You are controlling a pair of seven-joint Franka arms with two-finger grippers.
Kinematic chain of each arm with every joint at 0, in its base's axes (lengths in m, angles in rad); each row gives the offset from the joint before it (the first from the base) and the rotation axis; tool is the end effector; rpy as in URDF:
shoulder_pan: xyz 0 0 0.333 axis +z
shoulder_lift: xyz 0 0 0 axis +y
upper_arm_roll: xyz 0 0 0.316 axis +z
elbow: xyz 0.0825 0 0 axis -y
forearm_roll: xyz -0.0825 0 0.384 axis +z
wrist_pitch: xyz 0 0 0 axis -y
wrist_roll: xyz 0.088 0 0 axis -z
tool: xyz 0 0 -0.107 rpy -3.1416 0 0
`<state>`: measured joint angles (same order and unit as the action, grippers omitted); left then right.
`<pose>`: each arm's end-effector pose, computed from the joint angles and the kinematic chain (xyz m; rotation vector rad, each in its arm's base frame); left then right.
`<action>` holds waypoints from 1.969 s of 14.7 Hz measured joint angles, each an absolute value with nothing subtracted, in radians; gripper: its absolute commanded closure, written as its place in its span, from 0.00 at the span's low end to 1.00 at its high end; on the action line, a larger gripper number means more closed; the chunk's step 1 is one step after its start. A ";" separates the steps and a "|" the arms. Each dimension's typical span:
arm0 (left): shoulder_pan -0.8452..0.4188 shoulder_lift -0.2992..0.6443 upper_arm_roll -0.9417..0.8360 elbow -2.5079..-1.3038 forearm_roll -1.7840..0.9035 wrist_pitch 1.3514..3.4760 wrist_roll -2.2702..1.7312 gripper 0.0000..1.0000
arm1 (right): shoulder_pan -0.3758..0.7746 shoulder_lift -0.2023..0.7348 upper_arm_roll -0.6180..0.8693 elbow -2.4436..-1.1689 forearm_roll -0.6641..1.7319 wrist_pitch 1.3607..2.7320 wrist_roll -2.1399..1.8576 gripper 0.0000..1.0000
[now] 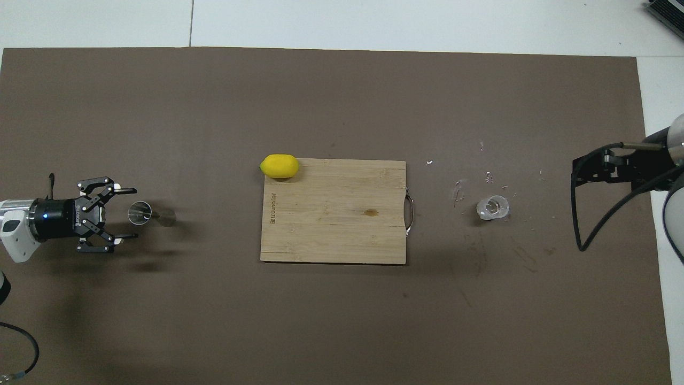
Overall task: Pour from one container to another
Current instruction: 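Close the left gripper around the dark metal cup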
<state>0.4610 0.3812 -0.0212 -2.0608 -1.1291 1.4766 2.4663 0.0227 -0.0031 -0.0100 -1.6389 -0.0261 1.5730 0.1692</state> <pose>0.5119 0.1265 0.2649 1.4004 -1.3027 1.1106 0.5512 0.0042 0.5944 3.0991 -0.2416 -0.0936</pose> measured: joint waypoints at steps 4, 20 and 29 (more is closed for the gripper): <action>0.457 0.381 -0.021 -2.067 -1.129 1.478 2.477 0.00 | 0.023 -0.003 -0.010 -1.639 -0.026 1.573 0.169 0.00; 0.449 0.381 -0.023 -2.076 -1.162 1.478 2.482 0.25 | 0.023 -0.003 -0.010 -1.639 -0.026 1.573 0.169 0.00; 0.447 0.381 -0.025 -2.076 -1.165 1.478 2.483 0.51 | 0.023 -0.003 -0.010 -1.640 -0.026 1.573 0.169 0.00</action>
